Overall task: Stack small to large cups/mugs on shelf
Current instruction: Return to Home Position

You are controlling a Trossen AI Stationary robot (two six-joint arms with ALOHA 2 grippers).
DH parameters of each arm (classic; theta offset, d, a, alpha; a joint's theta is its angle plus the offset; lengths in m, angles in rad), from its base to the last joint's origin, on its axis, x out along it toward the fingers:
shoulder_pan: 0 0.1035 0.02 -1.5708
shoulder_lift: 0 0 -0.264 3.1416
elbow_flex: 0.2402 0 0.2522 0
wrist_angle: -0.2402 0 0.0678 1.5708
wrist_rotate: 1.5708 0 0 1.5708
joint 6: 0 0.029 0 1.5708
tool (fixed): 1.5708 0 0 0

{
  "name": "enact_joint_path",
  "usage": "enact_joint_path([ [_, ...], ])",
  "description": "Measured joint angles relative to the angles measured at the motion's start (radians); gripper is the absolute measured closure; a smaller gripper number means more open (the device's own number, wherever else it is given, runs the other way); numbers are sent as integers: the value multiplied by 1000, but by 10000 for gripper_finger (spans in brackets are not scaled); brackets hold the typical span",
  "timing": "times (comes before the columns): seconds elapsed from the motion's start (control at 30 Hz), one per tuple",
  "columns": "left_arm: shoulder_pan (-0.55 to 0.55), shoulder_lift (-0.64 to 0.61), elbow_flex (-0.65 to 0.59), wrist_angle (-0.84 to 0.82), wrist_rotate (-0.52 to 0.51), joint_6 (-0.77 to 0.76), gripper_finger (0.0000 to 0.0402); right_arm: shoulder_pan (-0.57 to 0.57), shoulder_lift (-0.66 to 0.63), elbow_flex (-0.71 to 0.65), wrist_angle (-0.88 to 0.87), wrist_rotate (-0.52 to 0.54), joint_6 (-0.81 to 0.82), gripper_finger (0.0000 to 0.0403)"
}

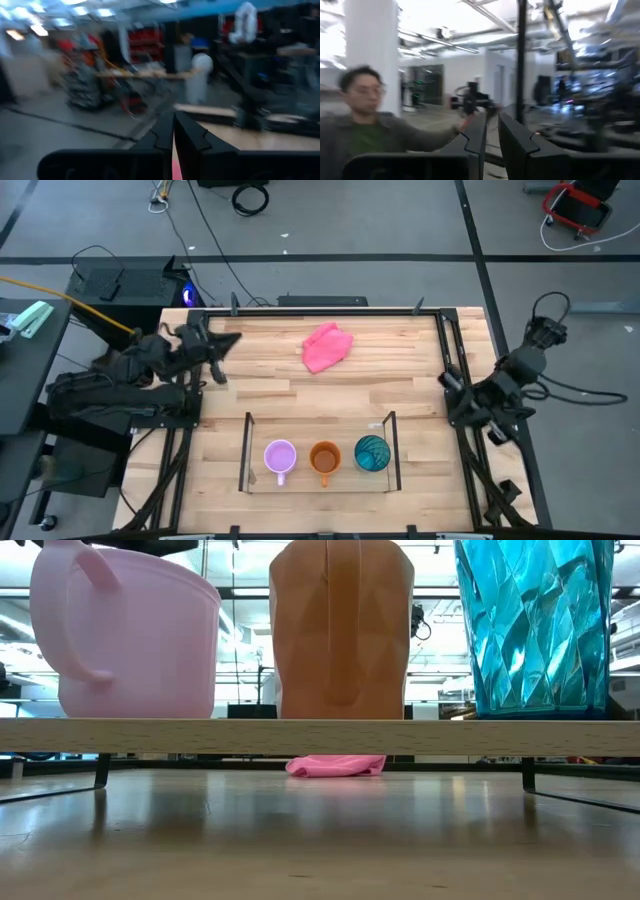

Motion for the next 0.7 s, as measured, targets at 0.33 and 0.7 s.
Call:
enact_joint_path([
  [0.33, 244, -24, 0, 127, -131, 75, 370, -249, -180, 0, -142, -13, -166, 345],
  [0.7, 476, -15, 0, 116, -151, 44, 383, -406, -258, 0, -218, 97, -314, 345],
])
